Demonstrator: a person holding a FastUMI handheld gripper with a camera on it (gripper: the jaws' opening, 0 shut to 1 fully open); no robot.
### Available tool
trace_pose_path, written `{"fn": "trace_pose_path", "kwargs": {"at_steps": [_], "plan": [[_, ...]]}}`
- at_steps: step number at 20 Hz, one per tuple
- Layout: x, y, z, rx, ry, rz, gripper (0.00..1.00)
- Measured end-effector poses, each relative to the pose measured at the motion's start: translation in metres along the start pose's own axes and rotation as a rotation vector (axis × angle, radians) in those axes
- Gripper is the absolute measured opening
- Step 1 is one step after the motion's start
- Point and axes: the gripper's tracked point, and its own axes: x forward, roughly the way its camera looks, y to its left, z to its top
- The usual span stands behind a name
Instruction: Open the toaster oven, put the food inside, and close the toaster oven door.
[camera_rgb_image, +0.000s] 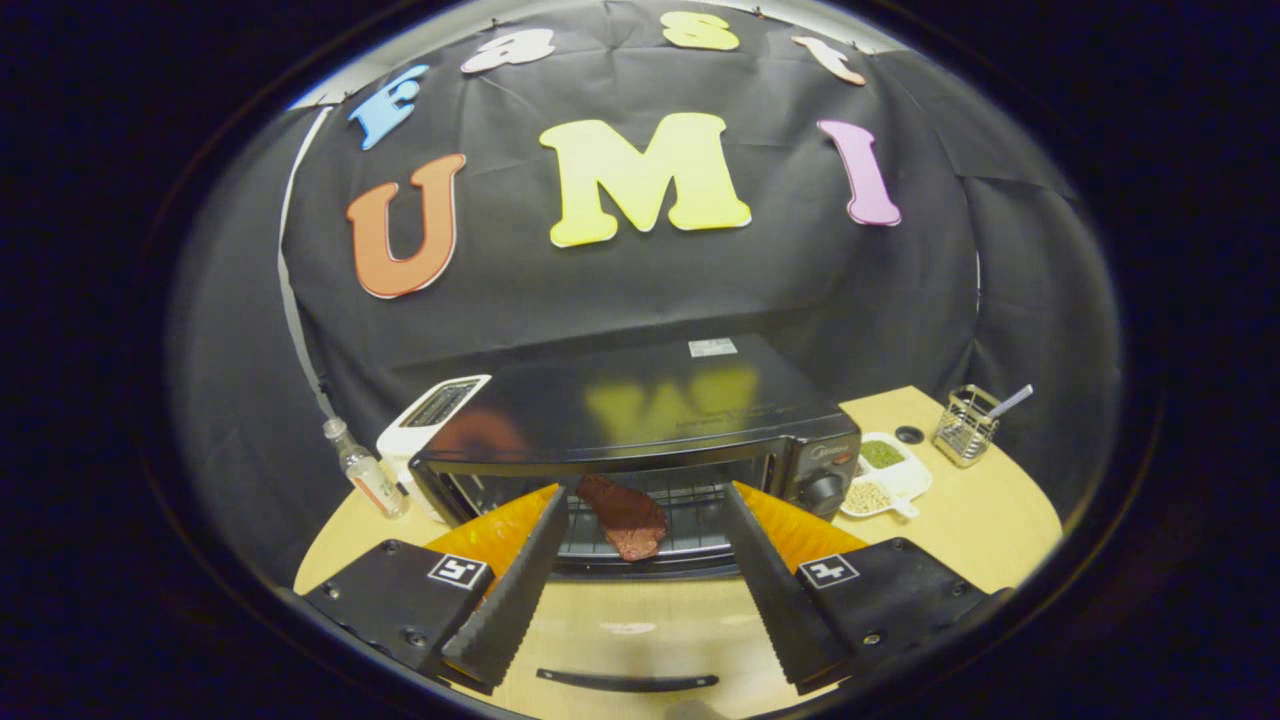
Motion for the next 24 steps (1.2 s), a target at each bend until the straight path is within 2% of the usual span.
{"fn": "trace_pose_path", "kwargs": {"at_steps": [5,10,18,24], "plan": [[-0.045,-0.011,0.004,-0.057,0.003,0.005,0.98],[-0.083,-0.026,-0.026,-0.088,0.048,0.001,0.98],[-0.114,-0.035,-0.113,-0.122,0.156,0.011,0.98],[-0.105,-0.025,-0.183,-0.129,0.24,0.023,0.98]]}}
